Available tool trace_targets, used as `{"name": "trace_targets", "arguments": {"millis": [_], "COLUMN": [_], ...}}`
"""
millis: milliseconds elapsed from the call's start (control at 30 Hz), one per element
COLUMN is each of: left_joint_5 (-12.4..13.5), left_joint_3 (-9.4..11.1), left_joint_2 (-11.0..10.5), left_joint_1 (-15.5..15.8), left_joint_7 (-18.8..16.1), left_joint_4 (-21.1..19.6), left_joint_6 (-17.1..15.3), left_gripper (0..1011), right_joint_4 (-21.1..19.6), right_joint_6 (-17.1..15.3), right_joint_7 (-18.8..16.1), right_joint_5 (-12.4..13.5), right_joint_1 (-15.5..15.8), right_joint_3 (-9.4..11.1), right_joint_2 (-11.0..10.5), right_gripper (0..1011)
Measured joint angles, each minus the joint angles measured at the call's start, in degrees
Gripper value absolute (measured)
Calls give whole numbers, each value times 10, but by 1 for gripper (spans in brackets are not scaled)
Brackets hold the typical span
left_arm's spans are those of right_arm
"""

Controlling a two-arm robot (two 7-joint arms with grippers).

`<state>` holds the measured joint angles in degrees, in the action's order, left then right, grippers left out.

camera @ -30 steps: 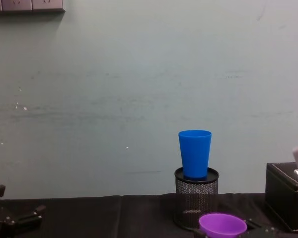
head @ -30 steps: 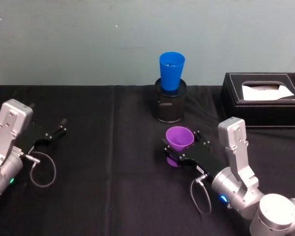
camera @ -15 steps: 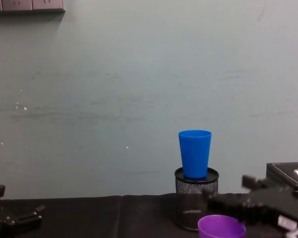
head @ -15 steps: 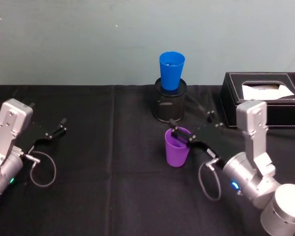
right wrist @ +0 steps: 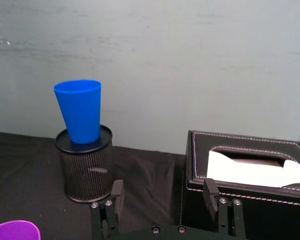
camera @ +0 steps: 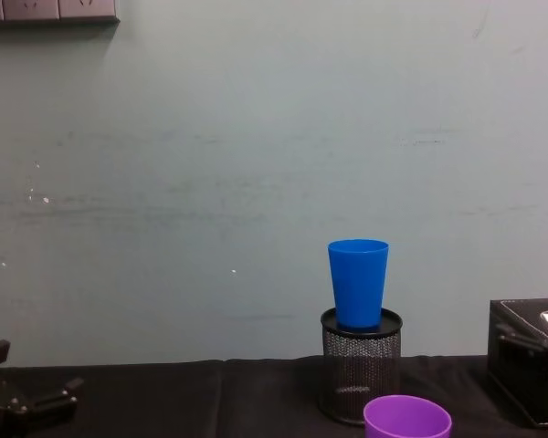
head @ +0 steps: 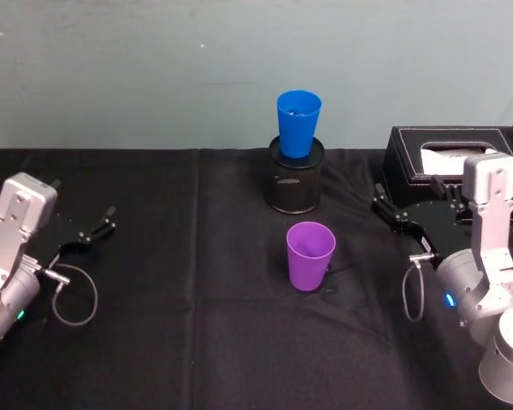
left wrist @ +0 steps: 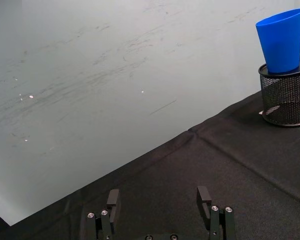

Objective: Pick up one cup with a gripper and tap it against the other cup.

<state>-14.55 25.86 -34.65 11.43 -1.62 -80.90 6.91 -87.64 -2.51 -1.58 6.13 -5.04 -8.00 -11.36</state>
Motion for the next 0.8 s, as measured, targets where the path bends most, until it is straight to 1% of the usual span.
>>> {"name": "trace_targets", "arguments": {"millis": [33, 800], "left_joint_5": [0, 0], "left_joint_3": [0, 0], "left_joint_2": [0, 0], "left_joint_1": [0, 0], "left_joint_7": [0, 0], "left_joint_4": [0, 0], "left_joint_6": [0, 0], "left_gripper": [1000, 1000], "right_joint_4": [4, 0], "right_joint_6": [-3, -1], "right_joint_7": [0, 2], "right_joint_5": [-2, -2], "right_joint_1": [-2, 0], "right_joint_3": [1, 2], "right_joint_2": [2, 1], "right_gripper": [1002, 1002]}}
